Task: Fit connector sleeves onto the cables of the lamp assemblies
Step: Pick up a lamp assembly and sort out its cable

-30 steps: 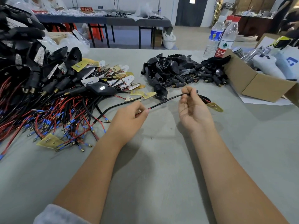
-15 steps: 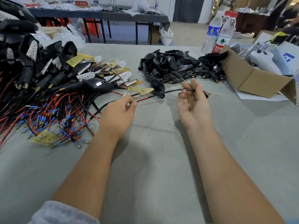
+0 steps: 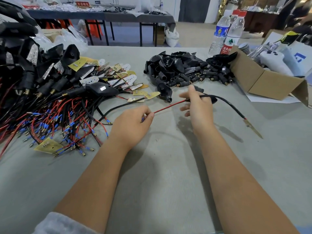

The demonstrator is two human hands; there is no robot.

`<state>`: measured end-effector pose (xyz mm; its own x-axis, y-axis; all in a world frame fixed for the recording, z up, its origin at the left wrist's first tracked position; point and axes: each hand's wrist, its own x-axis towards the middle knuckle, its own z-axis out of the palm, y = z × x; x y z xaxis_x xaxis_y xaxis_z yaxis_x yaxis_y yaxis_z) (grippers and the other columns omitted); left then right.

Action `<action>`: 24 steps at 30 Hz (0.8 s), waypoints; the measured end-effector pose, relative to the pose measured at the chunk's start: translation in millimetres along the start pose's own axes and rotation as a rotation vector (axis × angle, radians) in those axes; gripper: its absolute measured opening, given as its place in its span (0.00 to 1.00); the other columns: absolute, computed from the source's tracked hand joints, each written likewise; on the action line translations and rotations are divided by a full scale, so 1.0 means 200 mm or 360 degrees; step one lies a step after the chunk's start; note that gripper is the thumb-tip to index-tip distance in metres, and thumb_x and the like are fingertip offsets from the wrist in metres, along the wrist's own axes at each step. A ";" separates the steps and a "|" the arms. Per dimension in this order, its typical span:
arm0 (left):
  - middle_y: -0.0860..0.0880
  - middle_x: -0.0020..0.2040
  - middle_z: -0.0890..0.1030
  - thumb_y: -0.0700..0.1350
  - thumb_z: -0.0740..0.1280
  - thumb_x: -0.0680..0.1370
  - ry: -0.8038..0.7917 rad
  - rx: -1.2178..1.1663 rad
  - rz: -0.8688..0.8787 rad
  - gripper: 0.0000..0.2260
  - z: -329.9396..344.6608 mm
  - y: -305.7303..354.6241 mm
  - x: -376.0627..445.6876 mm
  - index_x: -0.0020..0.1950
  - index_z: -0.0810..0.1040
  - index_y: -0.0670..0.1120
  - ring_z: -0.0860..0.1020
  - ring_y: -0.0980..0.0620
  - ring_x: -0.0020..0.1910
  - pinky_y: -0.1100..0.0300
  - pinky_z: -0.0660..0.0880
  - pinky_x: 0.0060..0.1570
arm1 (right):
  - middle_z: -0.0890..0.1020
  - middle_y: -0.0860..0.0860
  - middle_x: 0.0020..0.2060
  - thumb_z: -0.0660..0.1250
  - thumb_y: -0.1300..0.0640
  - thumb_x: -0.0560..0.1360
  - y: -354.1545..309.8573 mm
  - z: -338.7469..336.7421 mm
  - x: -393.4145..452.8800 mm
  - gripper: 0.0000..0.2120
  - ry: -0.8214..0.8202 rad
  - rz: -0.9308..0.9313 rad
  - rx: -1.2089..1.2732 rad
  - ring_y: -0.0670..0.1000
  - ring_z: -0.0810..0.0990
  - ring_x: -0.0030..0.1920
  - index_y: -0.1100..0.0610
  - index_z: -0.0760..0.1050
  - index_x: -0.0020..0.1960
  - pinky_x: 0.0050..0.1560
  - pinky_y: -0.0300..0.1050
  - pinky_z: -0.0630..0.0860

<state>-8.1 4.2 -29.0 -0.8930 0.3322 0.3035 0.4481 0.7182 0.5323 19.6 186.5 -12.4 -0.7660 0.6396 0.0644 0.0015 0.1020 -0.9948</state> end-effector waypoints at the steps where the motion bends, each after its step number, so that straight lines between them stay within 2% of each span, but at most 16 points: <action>1: 0.55 0.34 0.74 0.55 0.60 0.81 -0.0005 0.0011 -0.0006 0.09 0.00 0.00 0.00 0.43 0.74 0.55 0.72 0.59 0.36 0.60 0.61 0.31 | 0.84 0.47 0.42 0.57 0.41 0.79 0.00 -0.02 0.01 0.19 0.0070 0.0017 -0.0038 0.45 0.79 0.34 0.50 0.81 0.42 0.36 0.43 0.73; 4: 0.55 0.33 0.74 0.56 0.62 0.80 -0.0046 0.0052 -0.0007 0.11 0.00 0.00 0.00 0.42 0.76 0.53 0.71 0.56 0.36 0.60 0.61 0.31 | 0.83 0.50 0.44 0.54 0.39 0.80 0.01 -0.06 0.03 0.23 0.0083 0.0132 -0.0056 0.49 0.80 0.35 0.52 0.81 0.46 0.35 0.44 0.78; 6: 0.55 0.32 0.72 0.57 0.63 0.79 -0.0088 0.0061 -0.0018 0.11 0.00 0.00 0.00 0.41 0.76 0.52 0.71 0.55 0.36 0.60 0.60 0.31 | 0.82 0.51 0.41 0.53 0.39 0.80 0.02 -0.06 0.04 0.26 0.0065 0.0184 -0.0035 0.50 0.79 0.33 0.56 0.81 0.48 0.33 0.42 0.79; 9: 0.55 0.32 0.73 0.58 0.64 0.78 -0.0103 0.0004 -0.0036 0.12 0.00 0.00 0.00 0.38 0.75 0.53 0.71 0.59 0.35 0.60 0.60 0.31 | 0.83 0.51 0.41 0.51 0.38 0.80 0.03 -0.06 0.06 0.29 0.0079 0.0182 -0.0034 0.53 0.81 0.34 0.58 0.81 0.46 0.47 0.52 0.82; 11: 0.55 0.33 0.75 0.58 0.65 0.78 -0.0084 -0.0013 -0.0046 0.13 0.00 -0.01 0.00 0.39 0.76 0.52 0.72 0.58 0.36 0.61 0.62 0.31 | 0.84 0.54 0.39 0.50 0.38 0.81 0.02 -0.05 0.06 0.31 0.0075 0.0160 -0.0004 0.56 0.83 0.36 0.60 0.81 0.45 0.49 0.55 0.81; 14: 0.53 0.33 0.76 0.57 0.66 0.77 -0.0064 -0.0041 -0.0052 0.11 0.00 -0.01 0.00 0.40 0.76 0.51 0.74 0.56 0.36 0.60 0.64 0.32 | 0.83 0.55 0.31 0.48 0.39 0.82 0.00 -0.01 0.02 0.33 -0.0051 0.0175 0.0089 0.58 0.82 0.30 0.64 0.80 0.46 0.40 0.54 0.81; 17: 0.54 0.32 0.76 0.58 0.70 0.73 -0.0065 -0.0101 -0.0033 0.09 0.00 0.00 0.00 0.44 0.74 0.55 0.74 0.57 0.34 0.59 0.68 0.33 | 0.81 0.55 0.26 0.47 0.39 0.82 -0.02 0.06 -0.04 0.34 -0.0289 0.0219 0.0220 0.56 0.80 0.25 0.65 0.80 0.46 0.29 0.48 0.80; 21: 0.56 0.39 0.76 0.59 0.73 0.70 -0.0055 -0.0192 0.0001 0.17 0.00 -0.01 0.00 0.56 0.73 0.60 0.75 0.57 0.39 0.57 0.72 0.39 | 0.82 0.56 0.28 0.44 0.38 0.82 -0.02 0.08 -0.07 0.34 -0.0519 0.0234 0.0246 0.55 0.80 0.24 0.62 0.79 0.47 0.25 0.42 0.76; 24: 0.56 0.45 0.77 0.54 0.72 0.73 -0.0053 -0.0173 0.0049 0.14 0.00 -0.01 0.02 0.57 0.77 0.56 0.75 0.54 0.46 0.54 0.74 0.47 | 0.83 0.56 0.31 0.45 0.38 0.82 -0.02 0.09 -0.07 0.33 -0.0615 0.0238 0.0291 0.54 0.78 0.23 0.59 0.80 0.42 0.24 0.41 0.74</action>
<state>-12.2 3.5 -29.6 -0.8788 0.3745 0.2957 0.4756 0.6376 0.6060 18.5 162.9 -9.9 -0.9499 0.3021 -0.0807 0.0434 -0.1284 -0.9908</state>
